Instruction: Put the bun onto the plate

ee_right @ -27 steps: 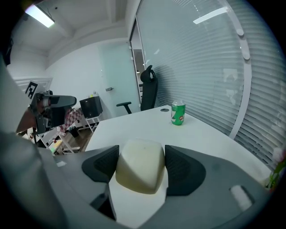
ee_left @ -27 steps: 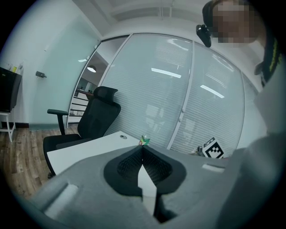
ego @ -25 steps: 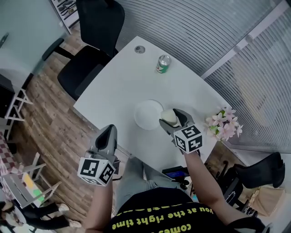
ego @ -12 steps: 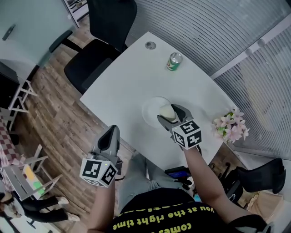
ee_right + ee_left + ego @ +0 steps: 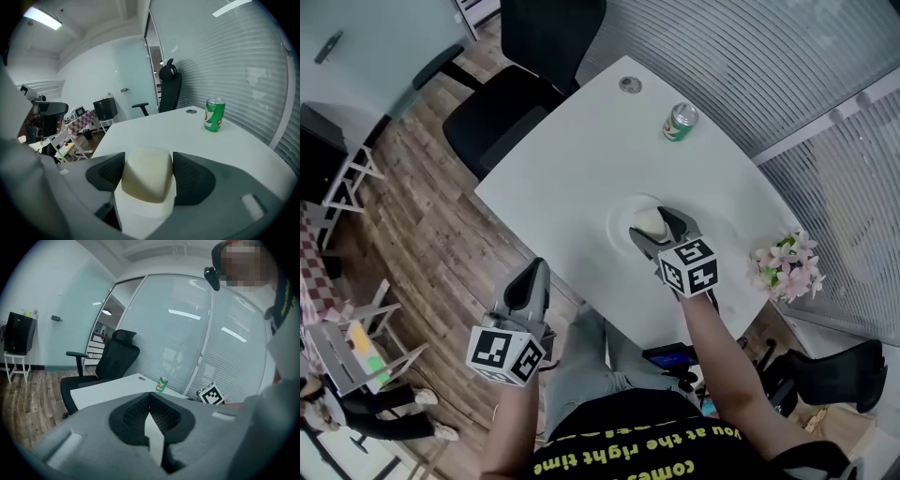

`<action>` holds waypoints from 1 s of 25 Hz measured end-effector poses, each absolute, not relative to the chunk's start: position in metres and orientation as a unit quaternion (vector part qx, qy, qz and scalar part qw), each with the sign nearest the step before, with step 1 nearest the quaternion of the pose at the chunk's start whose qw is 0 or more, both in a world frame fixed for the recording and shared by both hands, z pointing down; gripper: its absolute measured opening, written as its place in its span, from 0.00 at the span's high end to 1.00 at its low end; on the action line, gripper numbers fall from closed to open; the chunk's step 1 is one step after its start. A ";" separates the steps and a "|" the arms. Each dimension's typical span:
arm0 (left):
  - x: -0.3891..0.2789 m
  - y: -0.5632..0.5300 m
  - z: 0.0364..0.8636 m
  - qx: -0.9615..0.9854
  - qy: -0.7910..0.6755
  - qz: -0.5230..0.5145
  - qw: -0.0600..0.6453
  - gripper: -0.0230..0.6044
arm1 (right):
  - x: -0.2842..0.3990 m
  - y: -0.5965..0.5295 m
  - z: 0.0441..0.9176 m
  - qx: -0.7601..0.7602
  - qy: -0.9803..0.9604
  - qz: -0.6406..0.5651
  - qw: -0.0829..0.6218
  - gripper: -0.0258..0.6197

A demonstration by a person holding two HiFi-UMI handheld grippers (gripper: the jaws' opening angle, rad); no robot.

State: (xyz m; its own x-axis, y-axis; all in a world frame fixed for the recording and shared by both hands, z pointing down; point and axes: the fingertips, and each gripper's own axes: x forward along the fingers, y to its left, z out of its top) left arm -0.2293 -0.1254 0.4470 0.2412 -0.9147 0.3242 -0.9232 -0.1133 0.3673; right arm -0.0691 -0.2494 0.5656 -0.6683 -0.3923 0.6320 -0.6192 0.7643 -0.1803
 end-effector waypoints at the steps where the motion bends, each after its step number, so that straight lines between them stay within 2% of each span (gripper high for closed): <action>1: -0.231 -0.124 0.448 0.745 -0.617 0.010 0.254 0.96 | -0.070 -0.250 0.568 0.283 -0.892 0.196 0.294 0.45; 25: -0.239 -0.128 0.469 0.733 -0.622 0.026 0.274 0.96 | -0.082 -0.259 0.619 0.277 -0.880 0.216 0.320 0.46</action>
